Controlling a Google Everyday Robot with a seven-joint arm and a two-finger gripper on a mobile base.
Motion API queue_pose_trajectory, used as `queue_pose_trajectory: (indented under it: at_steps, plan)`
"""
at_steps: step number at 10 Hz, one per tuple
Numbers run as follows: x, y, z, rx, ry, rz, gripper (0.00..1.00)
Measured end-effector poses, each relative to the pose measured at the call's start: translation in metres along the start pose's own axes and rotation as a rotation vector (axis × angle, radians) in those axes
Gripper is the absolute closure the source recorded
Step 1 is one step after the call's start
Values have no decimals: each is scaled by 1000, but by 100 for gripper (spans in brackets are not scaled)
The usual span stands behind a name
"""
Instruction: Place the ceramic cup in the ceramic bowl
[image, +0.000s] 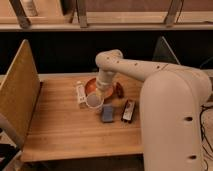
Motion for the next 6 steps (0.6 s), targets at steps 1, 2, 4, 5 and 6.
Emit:
queue_pose_trajectory:
  at_steps: [1, 2, 4, 5, 6]
  plan:
    - [-7, 3, -14, 11, -24, -17, 100]
    - [-13, 4, -24, 23, -39, -32, 100]
    - [-35, 7, -40, 61, -59, -75, 100]
    - [-44, 6, -43, 75, -60, -86, 100]
    - [-55, 2, -45, 88, -58, -94, 100]
